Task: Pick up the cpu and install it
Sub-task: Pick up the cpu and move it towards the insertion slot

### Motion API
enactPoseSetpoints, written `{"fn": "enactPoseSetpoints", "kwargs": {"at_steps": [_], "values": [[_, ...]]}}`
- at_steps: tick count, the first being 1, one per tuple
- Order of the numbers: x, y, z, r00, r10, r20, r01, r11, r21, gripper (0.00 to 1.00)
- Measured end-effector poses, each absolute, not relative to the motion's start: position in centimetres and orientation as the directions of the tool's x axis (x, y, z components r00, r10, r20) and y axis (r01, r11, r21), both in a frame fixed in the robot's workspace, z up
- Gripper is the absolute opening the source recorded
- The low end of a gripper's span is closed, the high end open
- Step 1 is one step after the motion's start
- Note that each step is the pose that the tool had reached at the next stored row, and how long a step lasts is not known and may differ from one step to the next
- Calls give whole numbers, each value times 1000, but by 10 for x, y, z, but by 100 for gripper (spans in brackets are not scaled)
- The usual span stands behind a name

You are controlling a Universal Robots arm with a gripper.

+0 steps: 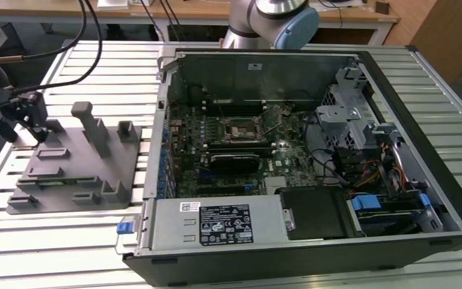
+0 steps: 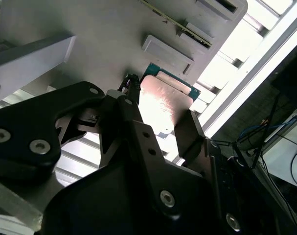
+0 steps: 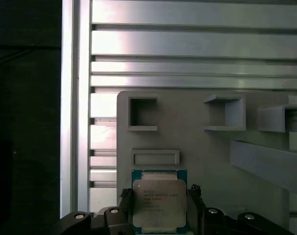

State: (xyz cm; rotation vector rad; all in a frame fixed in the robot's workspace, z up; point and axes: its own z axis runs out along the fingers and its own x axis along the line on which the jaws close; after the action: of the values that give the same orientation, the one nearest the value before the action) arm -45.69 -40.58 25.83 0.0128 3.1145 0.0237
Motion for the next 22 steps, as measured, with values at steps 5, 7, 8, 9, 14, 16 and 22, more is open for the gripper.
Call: {"fn": "enactPoseSetpoints", "kwargs": {"at_steps": [5, 7, 8, 9, 14, 16, 22], "values": [[-457, -406, 261, -1000, 8, -27, 8, 1000, 15, 53], [-457, -406, 262, -1000, 8, -27, 8, 1000, 15, 53], [-457, -406, 262, -1000, 8, -27, 8, 1000, 15, 53], [-457, -406, 263, -1000, 8, -27, 8, 1000, 15, 53], [-457, -406, 265, -1000, 8, -27, 8, 1000, 15, 53], [-457, -406, 265, -1000, 8, -27, 8, 1000, 15, 53], [-457, -406, 267, -1000, 8, -27, 8, 1000, 15, 53]]}}
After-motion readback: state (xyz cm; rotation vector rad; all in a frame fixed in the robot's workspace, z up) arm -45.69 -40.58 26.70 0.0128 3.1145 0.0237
